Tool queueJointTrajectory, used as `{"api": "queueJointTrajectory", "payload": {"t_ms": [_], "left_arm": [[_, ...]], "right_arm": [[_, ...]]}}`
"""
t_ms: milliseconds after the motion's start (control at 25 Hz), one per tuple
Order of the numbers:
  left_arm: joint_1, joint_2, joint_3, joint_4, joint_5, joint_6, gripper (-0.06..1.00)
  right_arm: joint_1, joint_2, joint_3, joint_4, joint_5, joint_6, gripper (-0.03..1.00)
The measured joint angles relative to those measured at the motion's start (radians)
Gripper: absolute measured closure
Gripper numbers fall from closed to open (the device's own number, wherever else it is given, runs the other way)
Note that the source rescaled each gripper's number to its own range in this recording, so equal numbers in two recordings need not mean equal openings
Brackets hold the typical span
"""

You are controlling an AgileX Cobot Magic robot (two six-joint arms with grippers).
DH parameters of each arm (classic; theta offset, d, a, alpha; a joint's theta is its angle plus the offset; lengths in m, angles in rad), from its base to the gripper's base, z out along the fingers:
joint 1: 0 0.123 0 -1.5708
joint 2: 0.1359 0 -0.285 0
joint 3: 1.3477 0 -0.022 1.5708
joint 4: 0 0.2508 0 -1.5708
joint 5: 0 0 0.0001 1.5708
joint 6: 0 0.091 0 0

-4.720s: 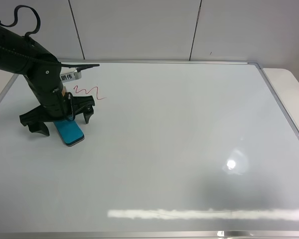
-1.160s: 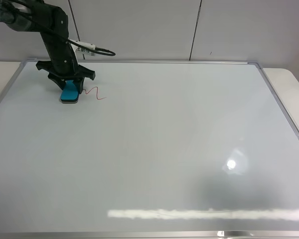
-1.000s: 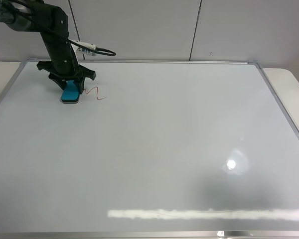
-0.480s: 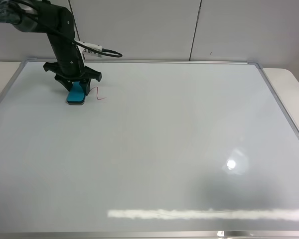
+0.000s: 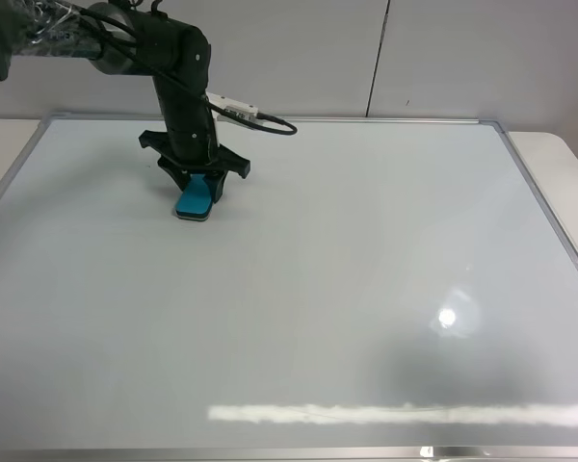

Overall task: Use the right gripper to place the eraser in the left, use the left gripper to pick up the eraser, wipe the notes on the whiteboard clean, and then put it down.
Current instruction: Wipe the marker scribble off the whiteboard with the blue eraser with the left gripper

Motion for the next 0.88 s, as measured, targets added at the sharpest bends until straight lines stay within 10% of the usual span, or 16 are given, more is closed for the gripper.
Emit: {"api": "queueJointTrajectory", "payload": {"t_ms": [480, 880], "left_arm": [[-0.024, 0.0, 0.0, -0.042, -0.001, 0.007, 0.94], [0.166, 0.0, -0.001, -0.047, -0.088, 0.063, 0.94]], "right_arm": [[0.0, 0.0, 0.0, 0.0, 0.0, 0.0, -0.03], [0.0, 0.0, 0.0, 0.0, 0.0, 0.0, -0.03]]}}
